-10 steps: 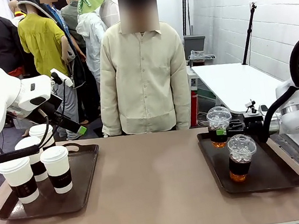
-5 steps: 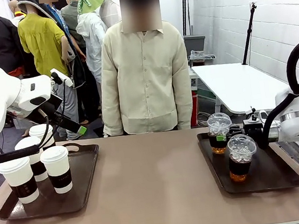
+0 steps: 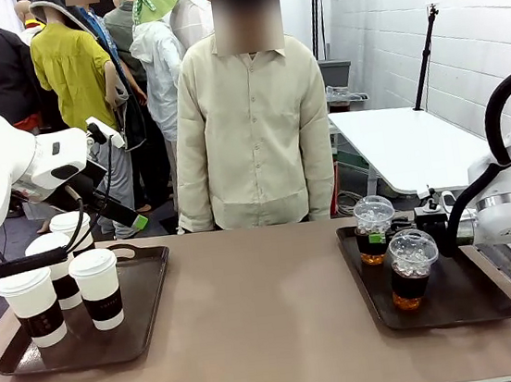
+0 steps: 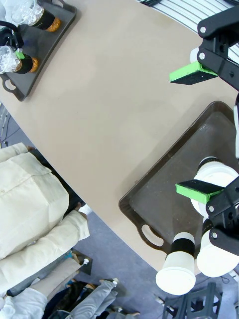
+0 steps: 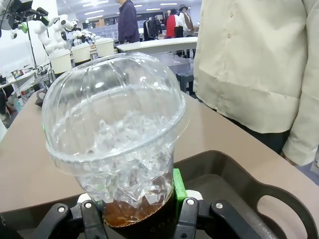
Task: Distribute the coffee onto the tray.
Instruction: Pick up another iced Americano from the middle of the table and place it on the right Handle tray.
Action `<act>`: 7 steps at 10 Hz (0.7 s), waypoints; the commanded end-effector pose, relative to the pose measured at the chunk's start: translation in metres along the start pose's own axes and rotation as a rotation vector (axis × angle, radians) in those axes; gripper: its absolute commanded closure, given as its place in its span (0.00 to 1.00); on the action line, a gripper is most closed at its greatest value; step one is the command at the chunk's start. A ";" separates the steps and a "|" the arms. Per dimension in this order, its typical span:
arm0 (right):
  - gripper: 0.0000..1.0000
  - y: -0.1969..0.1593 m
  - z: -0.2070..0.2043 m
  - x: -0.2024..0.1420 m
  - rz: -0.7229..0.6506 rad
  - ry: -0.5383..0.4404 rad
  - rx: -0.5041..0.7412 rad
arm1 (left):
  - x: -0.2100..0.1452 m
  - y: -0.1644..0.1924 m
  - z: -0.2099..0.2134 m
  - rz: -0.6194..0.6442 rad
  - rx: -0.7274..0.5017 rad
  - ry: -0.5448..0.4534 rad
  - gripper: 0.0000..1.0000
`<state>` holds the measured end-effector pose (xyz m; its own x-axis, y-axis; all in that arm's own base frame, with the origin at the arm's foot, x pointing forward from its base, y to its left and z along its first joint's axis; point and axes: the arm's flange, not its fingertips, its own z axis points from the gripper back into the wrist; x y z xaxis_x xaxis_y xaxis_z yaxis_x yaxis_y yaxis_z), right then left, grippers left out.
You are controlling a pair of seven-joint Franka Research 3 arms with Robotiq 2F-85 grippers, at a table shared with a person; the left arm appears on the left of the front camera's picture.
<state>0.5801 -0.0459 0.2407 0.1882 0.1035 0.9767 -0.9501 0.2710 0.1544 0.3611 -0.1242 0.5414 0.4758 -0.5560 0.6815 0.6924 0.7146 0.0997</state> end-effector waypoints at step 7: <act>0.00 -0.003 0.001 0.002 -0.018 -0.031 -0.021 | -0.001 0.000 0.000 0.001 -0.004 0.003 0.00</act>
<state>0.5813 -0.0470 0.2389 0.1921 0.1023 0.9760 -0.9489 0.2730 0.1582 0.3611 -0.1242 0.5414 0.4758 -0.5560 0.6815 0.6924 0.7146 0.0997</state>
